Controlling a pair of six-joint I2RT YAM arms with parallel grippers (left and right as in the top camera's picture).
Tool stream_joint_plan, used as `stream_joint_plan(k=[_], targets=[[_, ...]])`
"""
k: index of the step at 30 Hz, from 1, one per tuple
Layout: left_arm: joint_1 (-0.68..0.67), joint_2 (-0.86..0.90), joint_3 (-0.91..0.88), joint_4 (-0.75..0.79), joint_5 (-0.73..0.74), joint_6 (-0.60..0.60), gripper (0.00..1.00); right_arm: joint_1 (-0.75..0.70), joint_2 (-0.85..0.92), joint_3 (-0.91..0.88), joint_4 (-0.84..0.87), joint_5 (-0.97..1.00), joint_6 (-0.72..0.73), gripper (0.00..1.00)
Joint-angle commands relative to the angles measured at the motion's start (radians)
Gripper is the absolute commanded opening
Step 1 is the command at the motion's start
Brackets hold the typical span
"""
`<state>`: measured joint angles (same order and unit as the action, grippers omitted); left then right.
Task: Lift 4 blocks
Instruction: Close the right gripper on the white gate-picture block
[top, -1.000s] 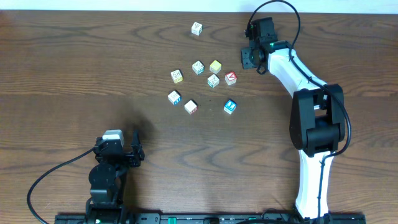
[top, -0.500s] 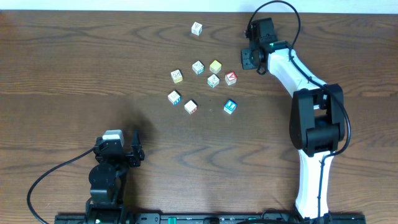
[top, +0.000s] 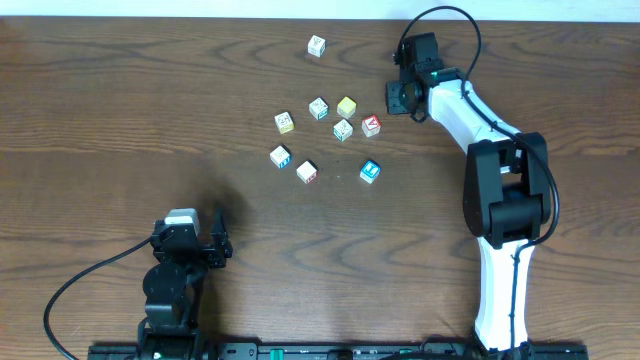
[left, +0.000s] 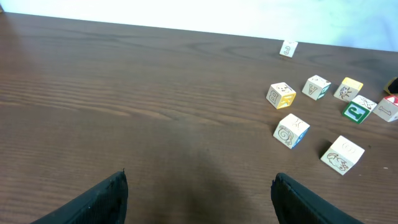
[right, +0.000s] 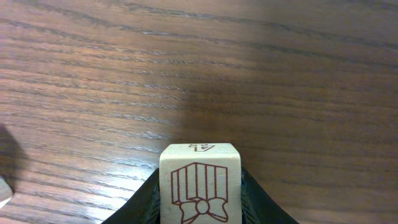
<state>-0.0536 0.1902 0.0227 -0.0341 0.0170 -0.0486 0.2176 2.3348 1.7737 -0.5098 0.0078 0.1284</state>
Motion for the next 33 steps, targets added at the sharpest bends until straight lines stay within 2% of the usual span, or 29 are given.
stream_joint_plan(k=[1, 6, 7, 8, 11, 13, 17, 19, 22, 29, 30, 33], targets=[[-0.002, 0.003, -0.019, -0.037, -0.013, 0.010, 0.75, 0.005, 0.025, 0.013, 0.014, -0.012, 0.005, 0.40], [-0.002, 0.003, -0.019, -0.037, -0.013, 0.010, 0.74, 0.005, 0.026, 0.013, 0.039, 0.005, 0.005, 0.63], [-0.002, 0.003, -0.019, -0.037, -0.013, 0.010, 0.74, 0.005, 0.026, 0.013, 0.040, 0.015, 0.005, 0.63], [-0.002, 0.004, -0.019, -0.037, -0.013, 0.010, 0.75, 0.005, 0.026, 0.013, 0.040, 0.023, 0.005, 0.62], [-0.002, 0.004, -0.019, -0.037, -0.013, 0.010, 0.74, 0.005, 0.026, 0.013, 0.040, 0.045, 0.005, 0.48], [-0.002, 0.004, -0.019, -0.037, -0.013, 0.010, 0.74, 0.005, 0.026, 0.014, 0.045, 0.052, -0.005, 0.44], [-0.002, 0.004, -0.019, -0.037, -0.013, 0.010, 0.74, 0.005, 0.026, 0.027, 0.046, 0.053, -0.013, 0.47], [-0.002, 0.004, -0.019, -0.037, -0.013, 0.010, 0.74, 0.005, 0.025, 0.038, 0.045, 0.053, -0.013, 0.57], [-0.002, 0.004, -0.019, -0.037, -0.013, 0.010, 0.74, 0.005, 0.025, 0.057, 0.042, 0.052, -0.013, 0.59], [-0.002, 0.004, -0.019, -0.037, -0.013, 0.010, 0.74, 0.005, 0.025, 0.100, -0.004, 0.051, -0.013, 0.40], [-0.002, 0.004, -0.019, -0.037, -0.013, 0.010, 0.74, 0.005, 0.025, 0.101, -0.010, 0.051, -0.013, 0.41], [-0.002, 0.004, -0.019, -0.037, -0.013, 0.010, 0.75, 0.005, 0.025, 0.103, -0.024, 0.052, -0.013, 0.53]])
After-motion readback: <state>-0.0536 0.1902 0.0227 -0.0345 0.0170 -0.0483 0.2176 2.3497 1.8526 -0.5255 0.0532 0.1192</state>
